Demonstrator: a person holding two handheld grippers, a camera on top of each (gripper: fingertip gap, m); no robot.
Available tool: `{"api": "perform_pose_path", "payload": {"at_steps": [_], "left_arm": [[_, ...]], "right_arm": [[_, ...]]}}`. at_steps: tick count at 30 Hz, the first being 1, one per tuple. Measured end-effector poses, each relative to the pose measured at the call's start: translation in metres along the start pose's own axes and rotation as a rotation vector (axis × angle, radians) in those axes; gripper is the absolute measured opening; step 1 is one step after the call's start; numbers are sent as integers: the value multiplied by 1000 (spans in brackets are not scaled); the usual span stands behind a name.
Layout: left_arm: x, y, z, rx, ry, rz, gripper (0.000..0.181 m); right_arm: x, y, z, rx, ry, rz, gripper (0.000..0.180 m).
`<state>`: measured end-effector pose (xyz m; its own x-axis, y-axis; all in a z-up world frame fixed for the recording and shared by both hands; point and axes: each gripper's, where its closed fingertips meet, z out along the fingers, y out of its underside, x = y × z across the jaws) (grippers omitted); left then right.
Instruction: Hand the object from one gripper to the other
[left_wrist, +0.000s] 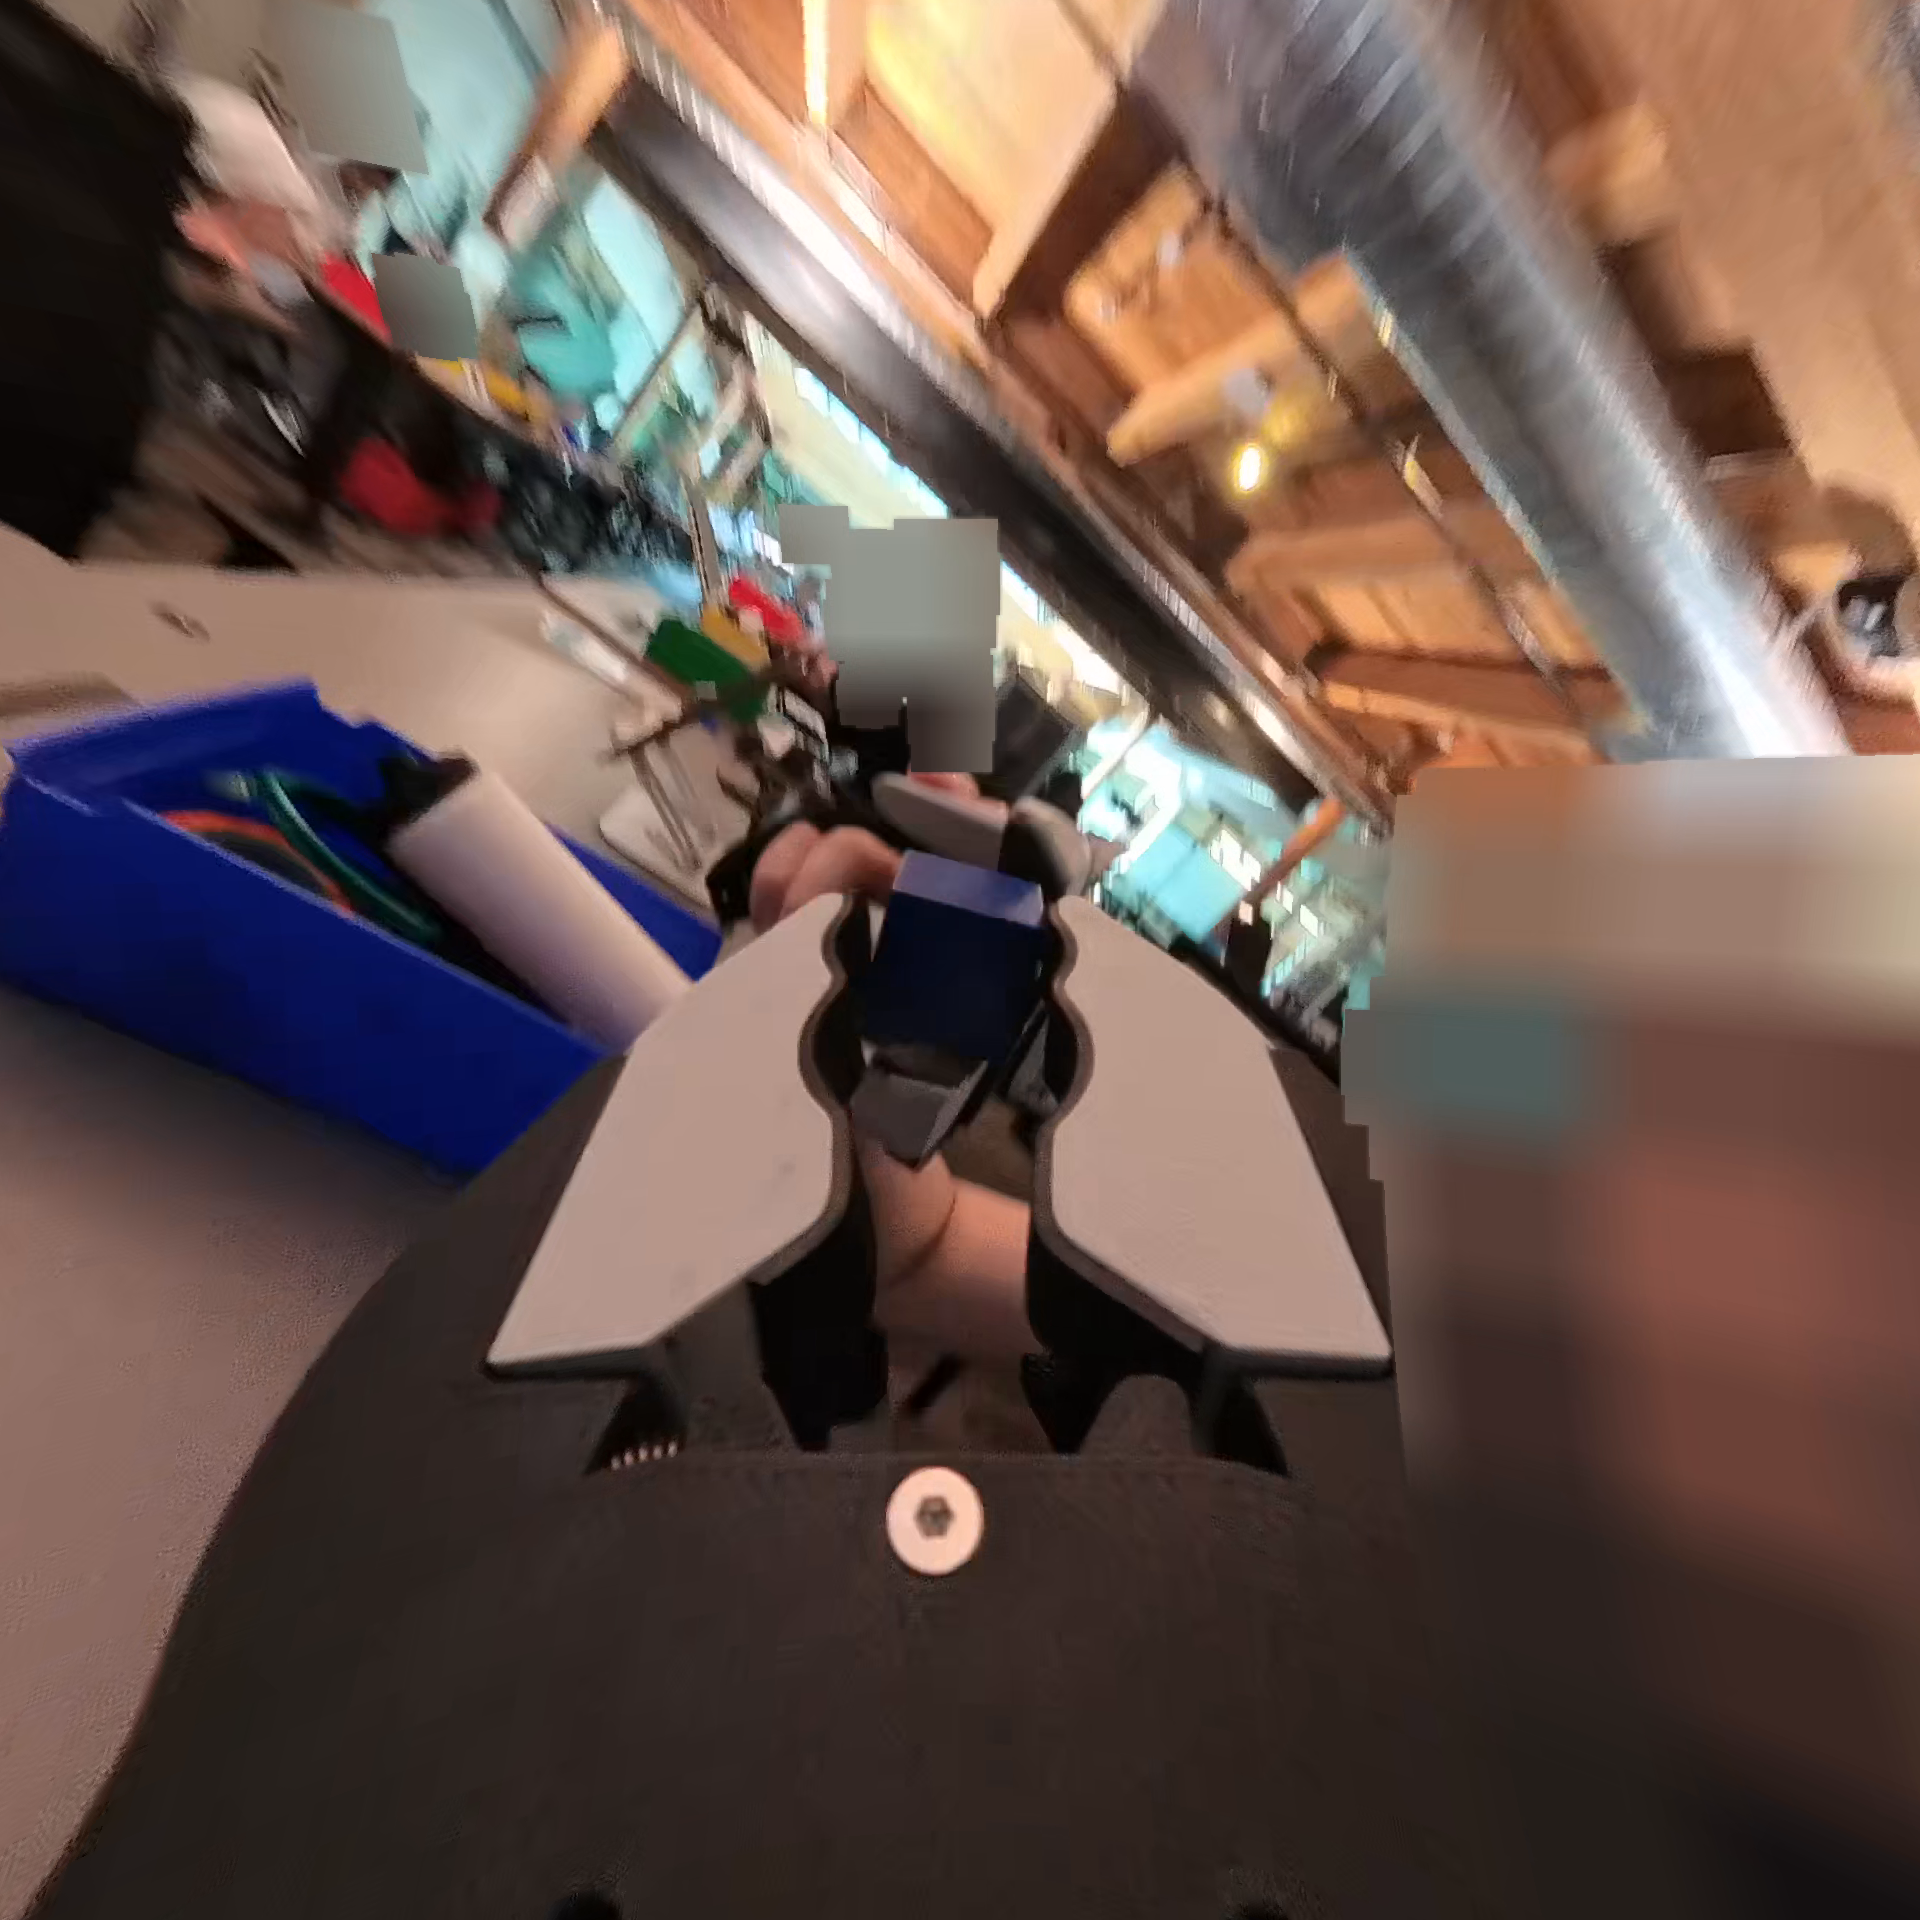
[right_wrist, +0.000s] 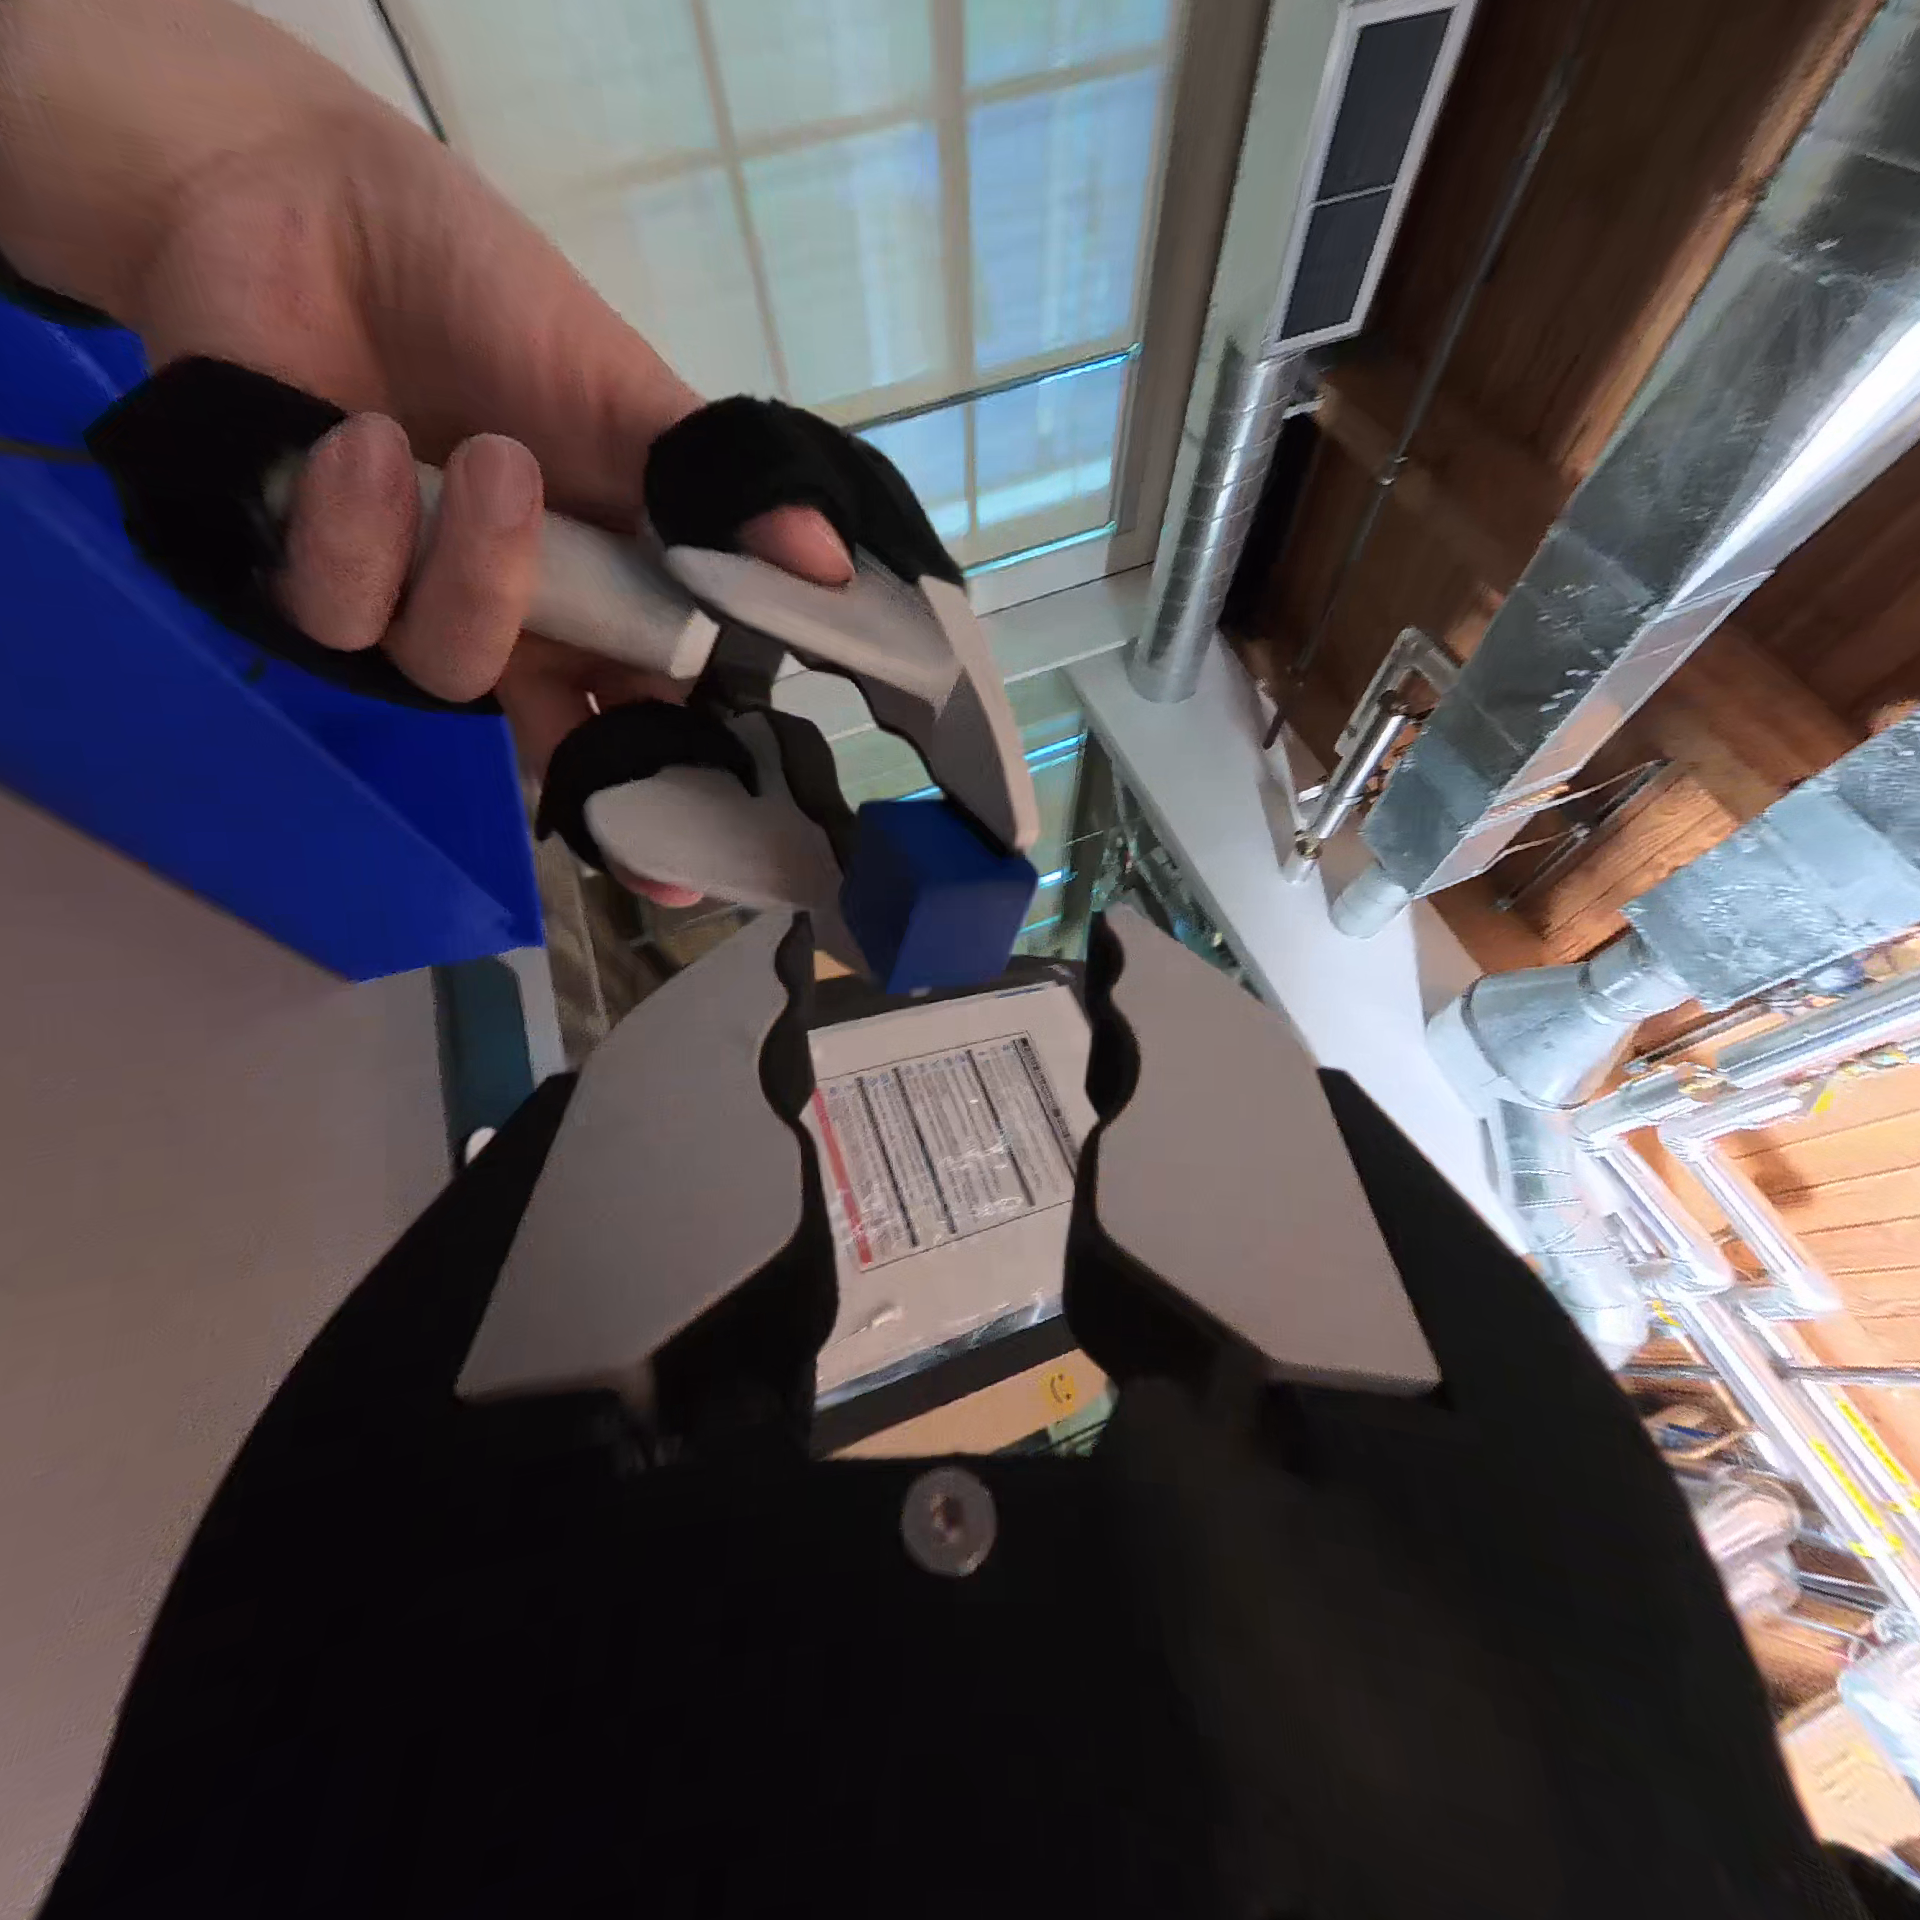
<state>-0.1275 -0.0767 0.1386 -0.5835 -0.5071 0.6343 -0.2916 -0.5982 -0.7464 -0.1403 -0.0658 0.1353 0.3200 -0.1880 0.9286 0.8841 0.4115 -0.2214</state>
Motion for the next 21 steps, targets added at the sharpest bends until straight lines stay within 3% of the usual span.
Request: {"api": "perform_pose_path", "payload": {"at_steps": [6,10,13,17,21], "left_arm": [[-15,23,9,-134,-49,73,34],[-3,6,9,-40,-17,210,39],[-1,-5,6,-4,-170,594,48],[-11,-15,-4,-58,-573,1244,71],[-12,-25,-8,-28,-945,1738,51]], "right_arm": [[-20,5,-4,-29,-173,18,32],[-2,6,-3,-12,-130,228,30],[14,15,-2,37,-152,647,30],[34,32,-1,131,-209,1289,31],[42,37,0,331,-194,1698,29]]}}
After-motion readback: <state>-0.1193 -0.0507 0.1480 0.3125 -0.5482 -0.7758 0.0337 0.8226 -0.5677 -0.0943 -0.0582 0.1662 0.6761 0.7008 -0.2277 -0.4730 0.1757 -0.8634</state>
